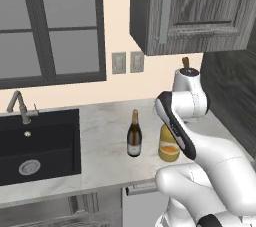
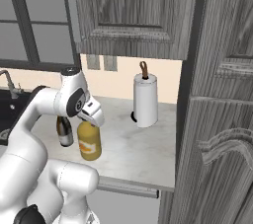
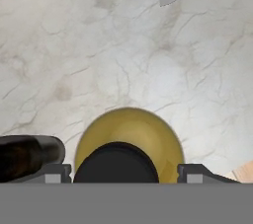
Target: There is a wine glass and glass cup on the dining counter. Place the wine bottle next to the wine glass and the juice bottle next to the glass cup.
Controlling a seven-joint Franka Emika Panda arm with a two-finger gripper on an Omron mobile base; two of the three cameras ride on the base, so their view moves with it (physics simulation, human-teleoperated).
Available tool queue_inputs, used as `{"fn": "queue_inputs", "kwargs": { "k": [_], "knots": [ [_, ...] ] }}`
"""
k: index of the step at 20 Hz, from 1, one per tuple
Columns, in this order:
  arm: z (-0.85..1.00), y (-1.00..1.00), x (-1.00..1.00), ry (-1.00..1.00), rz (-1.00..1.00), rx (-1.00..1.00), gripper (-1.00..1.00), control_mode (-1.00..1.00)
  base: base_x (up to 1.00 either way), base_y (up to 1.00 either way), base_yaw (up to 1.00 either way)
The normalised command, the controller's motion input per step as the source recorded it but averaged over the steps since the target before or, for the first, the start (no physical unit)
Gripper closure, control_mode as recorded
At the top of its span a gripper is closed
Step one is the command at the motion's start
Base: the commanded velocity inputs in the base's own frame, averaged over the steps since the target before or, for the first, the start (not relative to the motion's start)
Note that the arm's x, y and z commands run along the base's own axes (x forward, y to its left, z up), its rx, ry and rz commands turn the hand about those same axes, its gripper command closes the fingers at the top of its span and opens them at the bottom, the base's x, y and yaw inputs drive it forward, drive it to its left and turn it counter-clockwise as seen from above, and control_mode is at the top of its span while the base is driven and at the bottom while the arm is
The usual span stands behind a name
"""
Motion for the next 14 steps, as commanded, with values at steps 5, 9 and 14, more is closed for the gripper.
{"fn": "queue_inputs", "kwargs": {
  "k": [5,9,14],
  "knots": [
    [0.06,0.00,-0.04,0.00,0.00,0.00,1.00,-1.00,0.00,0.00,0.00],
    [0.47,0.01,-0.23,0.00,0.00,0.02,1.00,-1.00,0.00,0.00,0.00],
    [0.63,0.05,-0.34,0.00,0.04,0.01,1.00,-1.00,0.00,0.00,0.00]
  ]
}}
